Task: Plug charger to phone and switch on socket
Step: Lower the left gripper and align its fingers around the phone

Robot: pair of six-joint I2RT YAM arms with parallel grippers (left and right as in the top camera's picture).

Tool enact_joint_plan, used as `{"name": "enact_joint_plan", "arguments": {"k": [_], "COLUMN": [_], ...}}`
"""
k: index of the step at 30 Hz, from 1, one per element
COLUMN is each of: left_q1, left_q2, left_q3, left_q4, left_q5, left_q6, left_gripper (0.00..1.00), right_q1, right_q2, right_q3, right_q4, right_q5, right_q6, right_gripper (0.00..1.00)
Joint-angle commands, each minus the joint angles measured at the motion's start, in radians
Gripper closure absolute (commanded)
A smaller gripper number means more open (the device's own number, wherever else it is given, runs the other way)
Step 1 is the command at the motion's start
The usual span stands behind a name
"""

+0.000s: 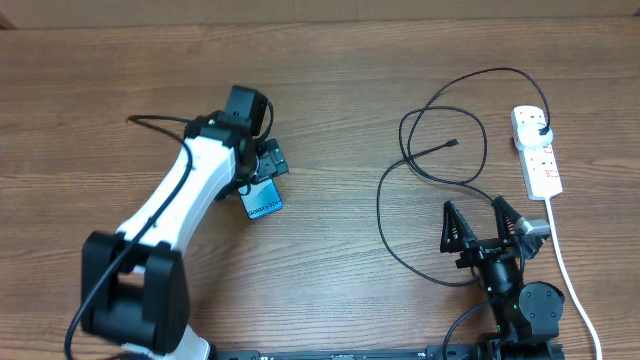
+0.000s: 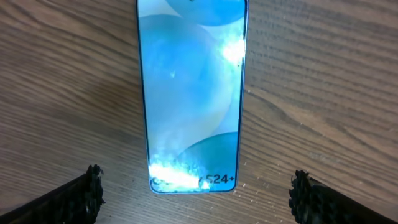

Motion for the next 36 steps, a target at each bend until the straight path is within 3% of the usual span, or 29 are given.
{"name": "enact_joint_plan", "arguments": {"k": [1, 8, 13, 24, 36], "left_q1": [0.035, 0.073, 0.073, 0.073, 0.073], "left_q2": [0.077, 0.193, 0.193, 0.193, 0.194], "left_q3": [0.148, 0.41, 0.414, 0.413, 0.332], "left_q4": [-0.08, -0.336, -0.341, -0.336, -0.29], "left_q5": [0.028, 0.06, 0.151, 0.15, 0.155], "left_q6": [0.079, 0.171, 0.188, 0.199, 0.113], "left_gripper": [0.0, 0.0, 0.0, 0.0, 0.0], "right_q1": [0.001, 0.001, 0.001, 0.001, 0.001], "right_q2": [-0.009, -0.009, -0.009, -0.009, -0.009], "right_q3": [-0.011, -0.011, -0.011, -0.011, -0.011], "right_q4": [0.004, 0.004, 0.004, 0.004, 0.004], "right_q5": [0.006, 0.007, 0.007, 0.006, 0.006], "right_q6": [0.003, 0.003, 0.003, 0.003, 0.003], "right_gripper": [0.0, 0.0, 0.0, 0.0, 0.0]}}
